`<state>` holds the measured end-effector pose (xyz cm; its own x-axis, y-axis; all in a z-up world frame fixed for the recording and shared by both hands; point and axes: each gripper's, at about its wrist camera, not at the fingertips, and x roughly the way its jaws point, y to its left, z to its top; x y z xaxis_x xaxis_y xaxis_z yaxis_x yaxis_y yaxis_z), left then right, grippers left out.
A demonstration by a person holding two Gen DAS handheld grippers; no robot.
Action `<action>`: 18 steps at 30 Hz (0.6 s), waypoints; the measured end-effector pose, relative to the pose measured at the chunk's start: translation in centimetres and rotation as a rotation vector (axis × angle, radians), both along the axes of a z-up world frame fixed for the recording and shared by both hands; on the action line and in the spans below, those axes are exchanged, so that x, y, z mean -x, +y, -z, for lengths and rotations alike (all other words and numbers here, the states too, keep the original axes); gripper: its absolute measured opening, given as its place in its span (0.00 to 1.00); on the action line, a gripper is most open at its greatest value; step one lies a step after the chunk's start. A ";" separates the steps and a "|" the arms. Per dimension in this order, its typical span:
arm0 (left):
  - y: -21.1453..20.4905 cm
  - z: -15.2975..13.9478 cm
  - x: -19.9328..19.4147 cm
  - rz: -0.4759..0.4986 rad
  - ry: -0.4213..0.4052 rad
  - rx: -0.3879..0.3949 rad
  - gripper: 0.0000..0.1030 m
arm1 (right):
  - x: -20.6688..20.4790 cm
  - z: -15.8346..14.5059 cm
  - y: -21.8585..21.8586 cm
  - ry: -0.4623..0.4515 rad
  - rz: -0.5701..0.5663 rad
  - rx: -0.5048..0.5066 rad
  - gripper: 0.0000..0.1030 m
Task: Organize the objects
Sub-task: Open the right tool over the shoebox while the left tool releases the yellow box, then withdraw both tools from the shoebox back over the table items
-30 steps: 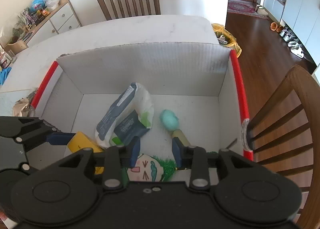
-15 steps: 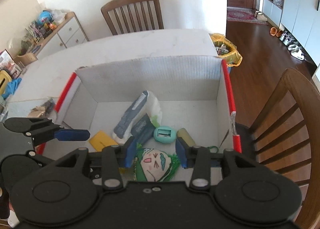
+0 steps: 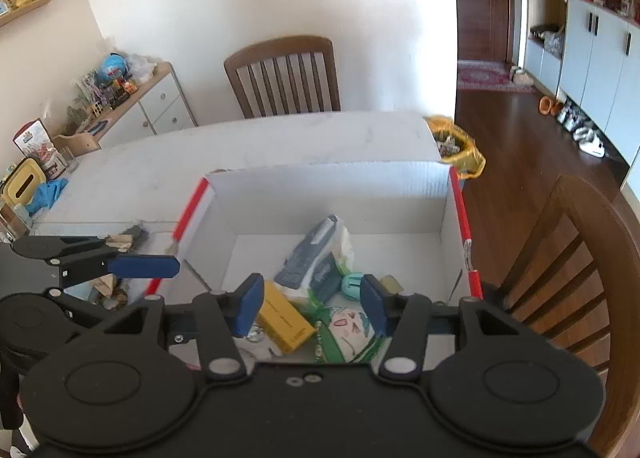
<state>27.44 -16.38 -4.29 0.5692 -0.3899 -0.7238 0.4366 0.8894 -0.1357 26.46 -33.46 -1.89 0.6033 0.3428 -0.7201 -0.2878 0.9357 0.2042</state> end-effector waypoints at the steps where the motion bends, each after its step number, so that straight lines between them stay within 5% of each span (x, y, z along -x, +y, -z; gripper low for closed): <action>1: 0.3 -0.2 0.3 -0.002 -0.008 0.005 0.71 | 0.4 -0.3 0.2 -0.011 0.001 -0.001 0.54; 18: 8.6 -2.8 4.2 -0.050 -0.077 0.088 0.84 | 5.9 -2.5 4.1 -0.135 0.043 -0.059 0.90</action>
<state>23.22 -7.83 -1.48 0.6423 -0.4196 -0.6414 0.4044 0.8964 -0.1815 20.56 -29.39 0.63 0.7082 0.3536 -0.6111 -0.2758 0.9353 0.2217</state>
